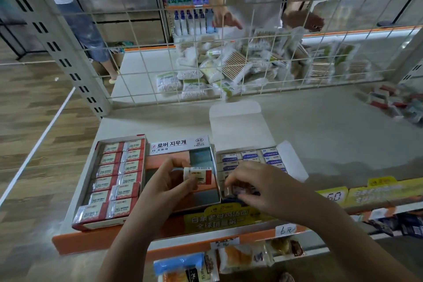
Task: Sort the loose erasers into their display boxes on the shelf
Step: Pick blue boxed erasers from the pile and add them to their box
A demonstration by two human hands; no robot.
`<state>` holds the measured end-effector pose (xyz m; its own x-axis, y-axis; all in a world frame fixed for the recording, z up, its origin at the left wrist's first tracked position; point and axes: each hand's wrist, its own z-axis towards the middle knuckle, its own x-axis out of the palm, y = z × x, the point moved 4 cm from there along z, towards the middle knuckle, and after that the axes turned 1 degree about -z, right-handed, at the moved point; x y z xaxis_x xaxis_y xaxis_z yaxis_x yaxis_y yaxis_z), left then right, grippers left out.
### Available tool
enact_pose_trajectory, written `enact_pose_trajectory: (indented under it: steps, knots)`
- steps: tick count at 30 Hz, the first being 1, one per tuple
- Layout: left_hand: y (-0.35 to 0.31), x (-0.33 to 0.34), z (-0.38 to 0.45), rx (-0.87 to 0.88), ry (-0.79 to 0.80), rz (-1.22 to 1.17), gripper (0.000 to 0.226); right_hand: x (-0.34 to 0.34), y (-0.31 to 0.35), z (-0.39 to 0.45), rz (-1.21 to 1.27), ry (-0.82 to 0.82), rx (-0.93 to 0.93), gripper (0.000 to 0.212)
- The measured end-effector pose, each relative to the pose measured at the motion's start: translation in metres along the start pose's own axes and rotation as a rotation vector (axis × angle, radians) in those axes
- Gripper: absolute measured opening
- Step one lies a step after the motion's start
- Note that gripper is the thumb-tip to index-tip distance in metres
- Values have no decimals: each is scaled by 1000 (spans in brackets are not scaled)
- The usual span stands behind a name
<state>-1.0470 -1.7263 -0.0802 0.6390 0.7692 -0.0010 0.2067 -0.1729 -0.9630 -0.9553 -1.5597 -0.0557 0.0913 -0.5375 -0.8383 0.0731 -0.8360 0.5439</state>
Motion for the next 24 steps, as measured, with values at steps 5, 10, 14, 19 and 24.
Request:
enact_pose_trajectory:
  steps: [5,10,14,19,24]
  knots:
    - [-1,2,-1,1,0,8,35,4,-3,6,-35,17,-14,23]
    - [-1,2,-2,2,10,31,34,7,-4,11,-53,-20,22,22]
    - [-2,2,-2,8,17,32,33,8,-2,13,-83,-17,25,20]
    - [-1,3,-1,10,23,54,32,9,2,18,-126,18,30,16]
    - [-2,3,-1,29,26,78,33,9,0,19,-118,31,34,14]
